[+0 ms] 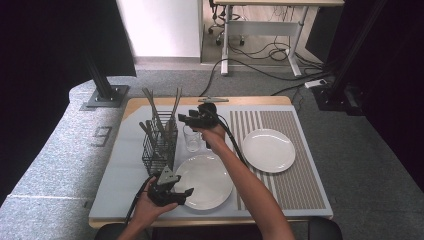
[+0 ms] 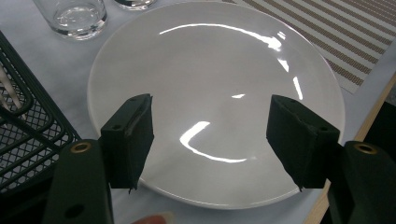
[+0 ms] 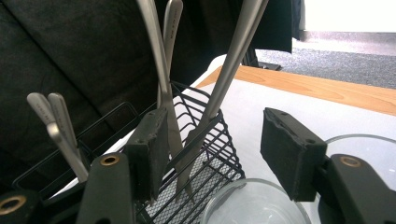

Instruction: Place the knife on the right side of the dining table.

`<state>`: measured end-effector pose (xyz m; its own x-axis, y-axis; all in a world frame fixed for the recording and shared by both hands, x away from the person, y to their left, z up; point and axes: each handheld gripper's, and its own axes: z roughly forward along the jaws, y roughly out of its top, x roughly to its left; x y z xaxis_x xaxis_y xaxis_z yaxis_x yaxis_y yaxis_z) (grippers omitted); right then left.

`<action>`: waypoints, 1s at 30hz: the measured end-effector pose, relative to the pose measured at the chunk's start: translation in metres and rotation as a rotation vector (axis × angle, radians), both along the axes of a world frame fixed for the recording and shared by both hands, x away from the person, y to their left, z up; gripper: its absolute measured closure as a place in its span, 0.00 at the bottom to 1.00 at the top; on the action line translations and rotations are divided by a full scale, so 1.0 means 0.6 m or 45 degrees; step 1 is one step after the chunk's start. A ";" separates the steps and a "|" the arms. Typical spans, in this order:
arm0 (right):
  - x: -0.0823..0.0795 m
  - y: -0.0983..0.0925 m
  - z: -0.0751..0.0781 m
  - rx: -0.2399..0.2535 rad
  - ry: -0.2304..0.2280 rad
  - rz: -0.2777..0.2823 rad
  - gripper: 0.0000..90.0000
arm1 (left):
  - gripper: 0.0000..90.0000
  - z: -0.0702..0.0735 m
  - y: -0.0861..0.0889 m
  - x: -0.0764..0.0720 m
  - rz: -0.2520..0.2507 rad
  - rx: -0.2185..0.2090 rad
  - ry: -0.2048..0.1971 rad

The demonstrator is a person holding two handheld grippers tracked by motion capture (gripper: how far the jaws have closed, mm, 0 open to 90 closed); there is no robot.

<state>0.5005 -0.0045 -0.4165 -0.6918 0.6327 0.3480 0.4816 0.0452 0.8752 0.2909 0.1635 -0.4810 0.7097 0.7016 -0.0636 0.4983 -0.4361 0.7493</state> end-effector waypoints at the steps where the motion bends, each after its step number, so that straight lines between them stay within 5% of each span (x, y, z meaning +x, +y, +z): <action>1: 0.001 0.001 0.000 0.000 0.002 0.000 0.47 | 0.36 0.000 0.000 0.000 0.000 -0.003 0.002; 30: 0.025 0.029 0.008 -0.015 -0.005 -0.013 0.49 | 0.36 0.000 0.002 0.000 -0.001 -0.009 0.006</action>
